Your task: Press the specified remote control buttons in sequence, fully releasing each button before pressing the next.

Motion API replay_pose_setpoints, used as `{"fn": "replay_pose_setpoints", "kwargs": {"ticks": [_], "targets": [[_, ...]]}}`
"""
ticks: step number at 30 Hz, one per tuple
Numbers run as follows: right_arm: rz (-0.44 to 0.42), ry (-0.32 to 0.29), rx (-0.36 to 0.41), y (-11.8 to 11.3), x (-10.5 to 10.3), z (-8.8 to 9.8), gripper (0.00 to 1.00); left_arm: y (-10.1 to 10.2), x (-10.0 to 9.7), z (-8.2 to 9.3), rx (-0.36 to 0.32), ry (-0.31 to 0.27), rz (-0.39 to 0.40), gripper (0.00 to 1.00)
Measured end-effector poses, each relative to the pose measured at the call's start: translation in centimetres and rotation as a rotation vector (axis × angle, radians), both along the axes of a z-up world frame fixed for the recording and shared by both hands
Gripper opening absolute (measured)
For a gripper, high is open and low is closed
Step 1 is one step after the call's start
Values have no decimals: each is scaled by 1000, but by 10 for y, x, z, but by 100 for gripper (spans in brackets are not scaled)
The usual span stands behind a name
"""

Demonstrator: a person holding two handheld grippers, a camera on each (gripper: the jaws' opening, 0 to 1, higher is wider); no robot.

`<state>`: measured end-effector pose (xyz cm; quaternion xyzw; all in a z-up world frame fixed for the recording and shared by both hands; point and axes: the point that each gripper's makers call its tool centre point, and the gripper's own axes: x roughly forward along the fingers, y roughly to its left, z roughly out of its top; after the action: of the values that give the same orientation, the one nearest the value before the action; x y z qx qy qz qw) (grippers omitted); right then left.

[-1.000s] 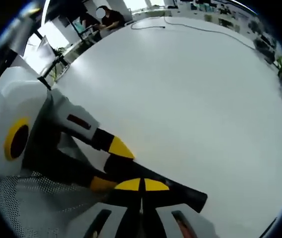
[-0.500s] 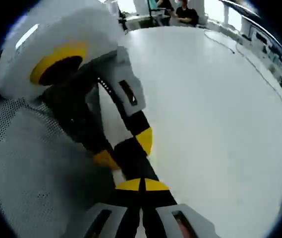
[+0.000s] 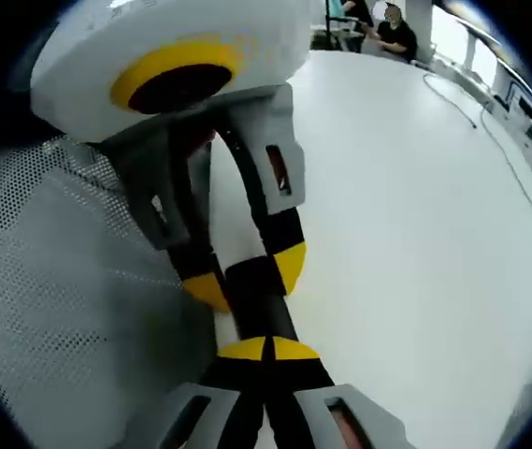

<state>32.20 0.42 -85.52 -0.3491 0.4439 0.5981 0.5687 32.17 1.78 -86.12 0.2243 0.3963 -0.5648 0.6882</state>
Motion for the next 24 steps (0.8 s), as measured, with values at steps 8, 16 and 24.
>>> {"fn": "replay_pose_setpoints", "kwargs": {"ticks": [8, 16, 24], "targets": [[17, 12, 0, 0, 0, 0, 0, 0, 1, 0, -10, 4, 10, 25], [131, -49, -8, -1, -1, 0, 0, 0, 0, 0, -12, 1, 8, 25], [208, -107, -11, 1, -2, -2, 0, 0, 0, 0, -22, 7, 14, 25]]}}
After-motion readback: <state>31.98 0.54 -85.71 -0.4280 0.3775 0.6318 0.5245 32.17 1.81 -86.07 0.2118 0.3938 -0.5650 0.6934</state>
